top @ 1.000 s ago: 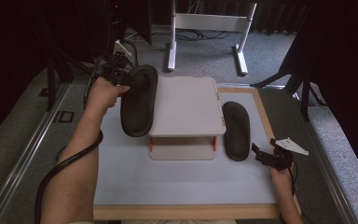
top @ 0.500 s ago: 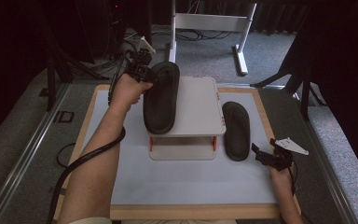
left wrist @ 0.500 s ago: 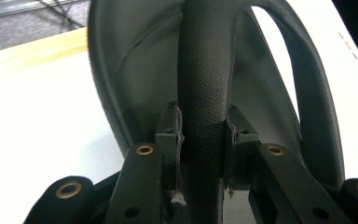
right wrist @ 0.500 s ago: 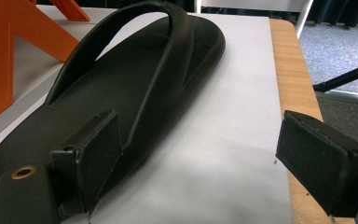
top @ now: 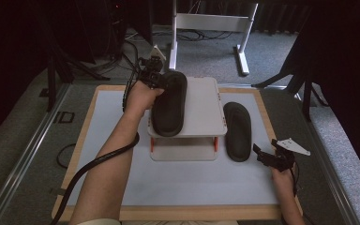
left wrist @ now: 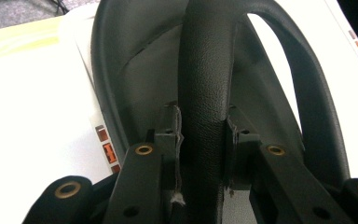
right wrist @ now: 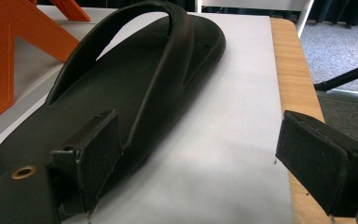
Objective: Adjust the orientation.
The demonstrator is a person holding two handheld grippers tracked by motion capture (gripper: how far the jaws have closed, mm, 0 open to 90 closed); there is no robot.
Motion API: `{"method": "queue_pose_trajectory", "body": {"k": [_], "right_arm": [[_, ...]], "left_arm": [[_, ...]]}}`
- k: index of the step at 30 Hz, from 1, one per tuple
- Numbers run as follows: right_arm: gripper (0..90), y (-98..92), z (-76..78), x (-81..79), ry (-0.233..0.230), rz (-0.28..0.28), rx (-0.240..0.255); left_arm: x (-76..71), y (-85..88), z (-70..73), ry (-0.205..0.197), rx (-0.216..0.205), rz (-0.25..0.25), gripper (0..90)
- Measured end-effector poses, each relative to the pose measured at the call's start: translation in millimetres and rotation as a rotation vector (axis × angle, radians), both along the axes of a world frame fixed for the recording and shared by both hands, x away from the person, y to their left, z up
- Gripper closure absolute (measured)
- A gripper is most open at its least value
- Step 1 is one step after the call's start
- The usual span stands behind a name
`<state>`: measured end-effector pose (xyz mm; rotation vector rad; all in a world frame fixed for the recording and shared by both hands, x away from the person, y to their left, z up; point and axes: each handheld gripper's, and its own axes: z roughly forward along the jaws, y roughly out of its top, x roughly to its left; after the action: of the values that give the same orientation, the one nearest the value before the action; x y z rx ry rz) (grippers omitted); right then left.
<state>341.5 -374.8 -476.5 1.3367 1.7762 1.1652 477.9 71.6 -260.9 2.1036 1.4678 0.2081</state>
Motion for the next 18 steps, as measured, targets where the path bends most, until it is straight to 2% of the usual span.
{"method": "queue_pose_trajectory", "body": {"k": [7,10,11,12,13,16,17,18], "right_arm": [[13.4,0.2,0.0,0.2,0.002,0.003,-0.004],[13.4,0.3,0.0,0.4,0.005,0.000,-0.003],[13.4,0.3,0.0,0.4,0.005,0.000,-0.002],[13.4,0.3,0.0,0.4,0.005,0.000,-0.002],[13.4,0.0,-0.1,0.7,0.006,0.003,0.001],[13.4,-0.4,0.1,0.5,0.007,0.006,0.006],[13.4,-0.6,0.0,0.6,0.007,0.007,0.009],[13.4,-0.7,0.1,0.6,0.008,0.008,0.011]], "left_arm": [[-0.2,4.0,-1.3,-0.017,-0.024,-0.017,69.8],[-0.8,5.0,-0.5,-0.025,-0.040,-0.030,58.8],[-0.8,5.0,-0.5,-0.025,-0.040,-0.030,58.8],[-2.8,6.2,3.4,-0.052,-0.060,-0.050,58.8],[-4.9,7.2,8.5,-0.087,-0.058,-0.053,51.8],[-5.6,9.6,12.7,-0.097,-0.073,-0.065,50.6],[-5.9,9.8,13.6,-0.098,-0.063,-0.070,48.1],[-7.0,12.7,14.3,-0.103,-0.075,-0.073,42.6]]}}
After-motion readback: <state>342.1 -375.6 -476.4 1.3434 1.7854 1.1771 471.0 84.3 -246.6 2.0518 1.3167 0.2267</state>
